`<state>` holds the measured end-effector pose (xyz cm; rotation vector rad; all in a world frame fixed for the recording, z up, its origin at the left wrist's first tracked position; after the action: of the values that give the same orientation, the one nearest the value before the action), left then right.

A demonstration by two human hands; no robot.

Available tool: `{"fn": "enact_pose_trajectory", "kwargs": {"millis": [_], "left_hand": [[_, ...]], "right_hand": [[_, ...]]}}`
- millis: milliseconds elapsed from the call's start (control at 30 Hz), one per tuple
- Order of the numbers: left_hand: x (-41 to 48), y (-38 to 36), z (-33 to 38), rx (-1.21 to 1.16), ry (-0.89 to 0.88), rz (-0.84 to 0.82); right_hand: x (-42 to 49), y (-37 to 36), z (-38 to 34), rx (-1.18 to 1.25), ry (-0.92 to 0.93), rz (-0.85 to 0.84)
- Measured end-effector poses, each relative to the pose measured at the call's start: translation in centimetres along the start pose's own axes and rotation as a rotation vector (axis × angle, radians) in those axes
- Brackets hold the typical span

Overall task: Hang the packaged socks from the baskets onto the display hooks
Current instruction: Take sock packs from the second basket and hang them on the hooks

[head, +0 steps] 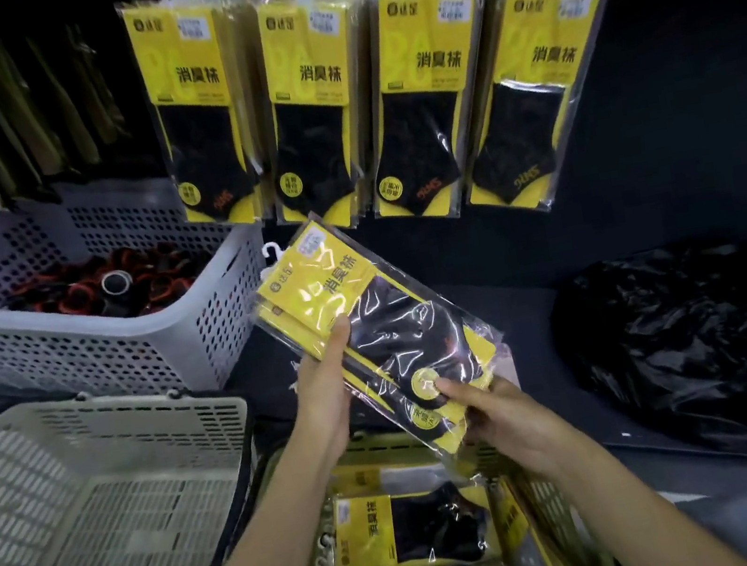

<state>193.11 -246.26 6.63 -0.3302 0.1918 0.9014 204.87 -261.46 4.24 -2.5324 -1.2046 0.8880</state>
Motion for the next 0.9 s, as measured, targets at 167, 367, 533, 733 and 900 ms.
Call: {"fn": "enact_pose_trajectory", "kwargs": {"millis": [167,367,533,733,900], "left_hand": [[0.5,-1.0,2.4,0.268,-0.129,0.006],[0.7,-4.1,4.6,0.445,-0.257,-0.104],[1.0,-6.7,6.5,0.47,-0.34,-0.158],[1.5,-7.3,9.5,0.413,-0.373,-0.144],[2.7,-7.0,13.5,0.376,-0.452,-0.005]], "right_hand": [[-0.9,0.6,-6.7,-0.127,0.321,0.166],[-1.6,-2.4,-11.4,-0.171,0.543,0.092],[-1.9,-2.8,-13.3,-0.061,0.62,0.1],[-2.6,-0.9,-16.8,-0.019,0.682,0.156],[-3.1,2.1,-21.7,0.035,0.806,0.347]]}}
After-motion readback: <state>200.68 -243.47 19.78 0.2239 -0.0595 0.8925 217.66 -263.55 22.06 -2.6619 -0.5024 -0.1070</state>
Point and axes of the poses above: each hand's wrist, its own x-axis towards the middle knuckle, its own y-axis out of the back of the hand, z = x × y, the point moved 2 cm from there along x, towards the middle knuckle, and after that the axes turned 14 degrees about x, right-handed, at the moved point
